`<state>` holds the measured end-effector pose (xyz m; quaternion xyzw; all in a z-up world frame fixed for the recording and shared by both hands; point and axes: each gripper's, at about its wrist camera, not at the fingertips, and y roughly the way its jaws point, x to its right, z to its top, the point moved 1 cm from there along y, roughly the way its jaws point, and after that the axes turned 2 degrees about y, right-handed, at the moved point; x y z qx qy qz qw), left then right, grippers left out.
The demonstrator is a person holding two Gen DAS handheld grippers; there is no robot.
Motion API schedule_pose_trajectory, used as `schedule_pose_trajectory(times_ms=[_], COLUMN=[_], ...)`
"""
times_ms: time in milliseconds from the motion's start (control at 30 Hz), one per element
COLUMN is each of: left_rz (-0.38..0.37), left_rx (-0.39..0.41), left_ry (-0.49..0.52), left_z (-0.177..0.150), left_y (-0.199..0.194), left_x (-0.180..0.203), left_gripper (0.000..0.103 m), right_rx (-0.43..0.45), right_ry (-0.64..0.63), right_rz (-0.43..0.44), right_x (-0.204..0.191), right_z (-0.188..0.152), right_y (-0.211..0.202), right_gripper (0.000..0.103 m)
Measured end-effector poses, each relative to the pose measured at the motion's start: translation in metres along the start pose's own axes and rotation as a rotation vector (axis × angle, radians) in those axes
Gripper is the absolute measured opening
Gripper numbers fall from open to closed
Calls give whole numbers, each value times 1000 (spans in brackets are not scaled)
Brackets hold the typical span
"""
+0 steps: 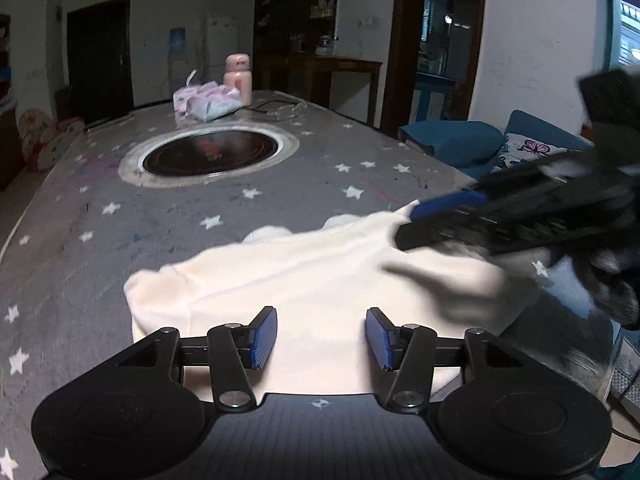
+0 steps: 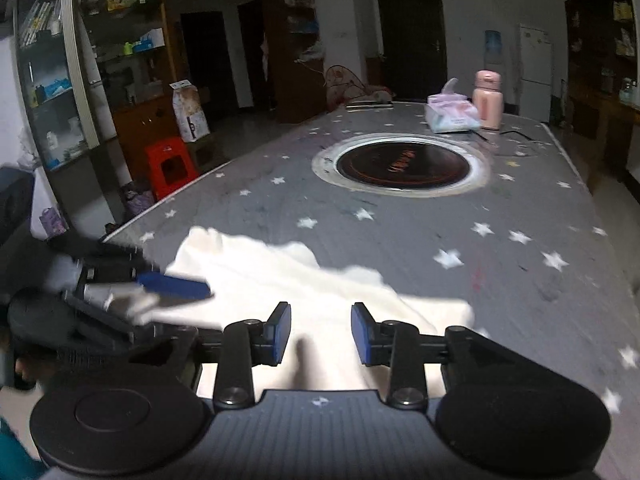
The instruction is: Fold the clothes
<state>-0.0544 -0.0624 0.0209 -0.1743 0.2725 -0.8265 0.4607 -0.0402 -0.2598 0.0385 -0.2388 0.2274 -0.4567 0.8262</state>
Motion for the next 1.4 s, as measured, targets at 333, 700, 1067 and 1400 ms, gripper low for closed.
schedule_pose_trajectory(times_ms=[333,700,1067,1400], left_rz=[-15,76,84,9], left_rx=[13,19,39,47], left_ry=[-18,-170,-210,-140], left_z=[-8,0,13,33], left_y=[0,0,-9,13], left_x=[-2,-52,-68,-48], left_gripper=[57,57,57,57], right_rx=[-64,-43,212,271], right_ry=[44,49,64,186], right_rz=[-64,-35,-49,24], right_x=[0,-4,-8,8], right_z=[9,12,17,16], right_y=[62,63,-4,-16], right_gripper=[36,60,103,103])
